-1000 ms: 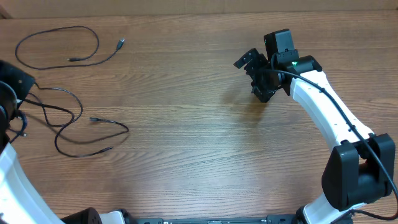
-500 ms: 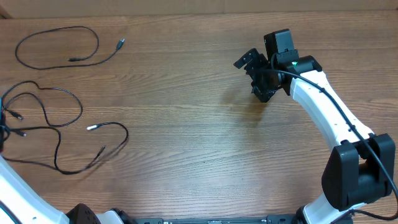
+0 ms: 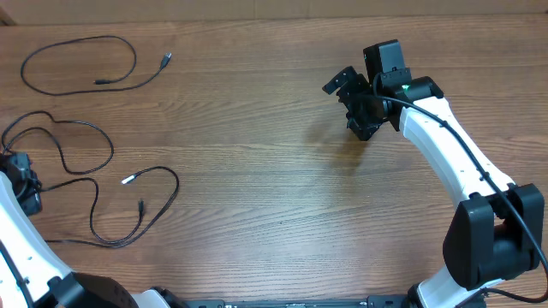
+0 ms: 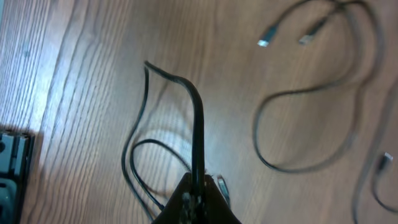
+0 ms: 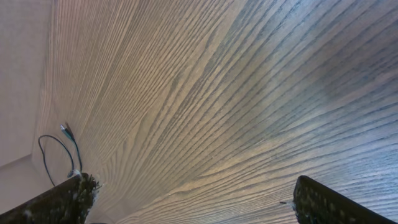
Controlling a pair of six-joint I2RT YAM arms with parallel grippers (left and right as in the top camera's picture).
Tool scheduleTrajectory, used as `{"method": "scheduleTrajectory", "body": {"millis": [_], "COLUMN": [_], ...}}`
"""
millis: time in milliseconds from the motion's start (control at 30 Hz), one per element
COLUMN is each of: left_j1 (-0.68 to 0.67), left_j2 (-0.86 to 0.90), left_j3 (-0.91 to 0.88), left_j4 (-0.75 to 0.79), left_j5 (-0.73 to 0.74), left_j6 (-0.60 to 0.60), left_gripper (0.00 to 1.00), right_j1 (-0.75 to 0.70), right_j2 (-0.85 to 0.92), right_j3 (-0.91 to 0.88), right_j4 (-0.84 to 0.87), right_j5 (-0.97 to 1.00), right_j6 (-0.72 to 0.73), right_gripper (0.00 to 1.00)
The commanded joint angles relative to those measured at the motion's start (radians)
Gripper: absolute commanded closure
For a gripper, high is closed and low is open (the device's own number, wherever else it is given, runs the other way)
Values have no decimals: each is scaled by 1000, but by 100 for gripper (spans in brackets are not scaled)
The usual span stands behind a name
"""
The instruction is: Untangle cables
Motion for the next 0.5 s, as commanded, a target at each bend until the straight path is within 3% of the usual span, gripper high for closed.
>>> {"method": "scheduleTrajectory", "body": {"millis": [0, 200, 467], "left_j1": [45, 139, 230], "left_j2": [-3, -3, -2], "left_j3": [-94, -246, -371], "left_j4": [47, 152, 413], "left_j5": [-2, -4, -21], "left_j6": [-93, -177, -179], "left_gripper": [96, 95, 96], "right_j1": [-7, -7, -7], "right_j2": [-12, -12, -12], "right_j3": [13, 13, 13], "right_j4": [4, 5, 5], "right_j5": [27, 64, 64], "right_j6": [-7, -7, -7], "right_gripper": [0, 0, 0]}}
